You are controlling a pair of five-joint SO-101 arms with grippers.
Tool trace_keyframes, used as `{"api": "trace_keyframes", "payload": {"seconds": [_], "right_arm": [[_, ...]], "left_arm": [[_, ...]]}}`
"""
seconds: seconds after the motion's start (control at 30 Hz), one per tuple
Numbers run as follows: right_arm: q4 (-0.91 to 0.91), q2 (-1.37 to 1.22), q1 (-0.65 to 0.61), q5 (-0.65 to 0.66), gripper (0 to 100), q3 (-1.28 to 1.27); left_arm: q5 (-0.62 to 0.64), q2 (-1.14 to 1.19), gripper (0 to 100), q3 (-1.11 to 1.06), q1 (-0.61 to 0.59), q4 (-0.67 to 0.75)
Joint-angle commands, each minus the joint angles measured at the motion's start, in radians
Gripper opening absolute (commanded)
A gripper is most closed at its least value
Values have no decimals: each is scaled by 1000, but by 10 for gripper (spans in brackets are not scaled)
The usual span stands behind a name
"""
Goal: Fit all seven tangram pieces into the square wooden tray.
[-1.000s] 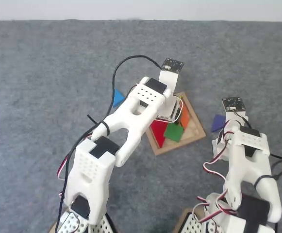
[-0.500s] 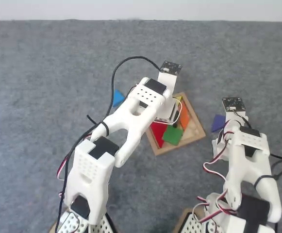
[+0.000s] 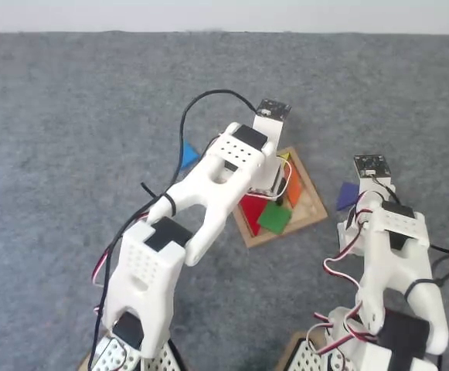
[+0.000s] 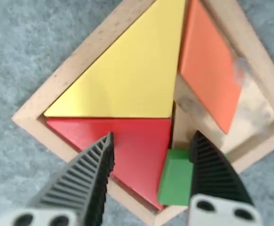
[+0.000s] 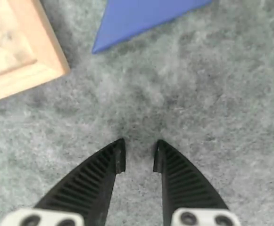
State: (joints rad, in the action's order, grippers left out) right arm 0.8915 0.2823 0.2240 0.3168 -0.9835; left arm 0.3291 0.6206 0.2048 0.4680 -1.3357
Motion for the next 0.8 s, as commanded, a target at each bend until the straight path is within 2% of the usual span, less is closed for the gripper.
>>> {"api": "trace_keyframes", "payload": {"seconds": [0.0, 0.4, 0.63, 0.77], "right_arm": [[-19, 35, -15, 6, 118, -2], [-19, 35, -15, 6, 118, -2], [-19, 35, -15, 6, 118, -2], [-19, 35, -15, 6, 118, -3]], "left_arm": [[-20, 69, 246, 90, 2, 14], [-51, 127, 246, 344, -34, 2], [-57, 83, 246, 533, -49, -261], [-110, -43, 246, 486, -14, -344]]}}
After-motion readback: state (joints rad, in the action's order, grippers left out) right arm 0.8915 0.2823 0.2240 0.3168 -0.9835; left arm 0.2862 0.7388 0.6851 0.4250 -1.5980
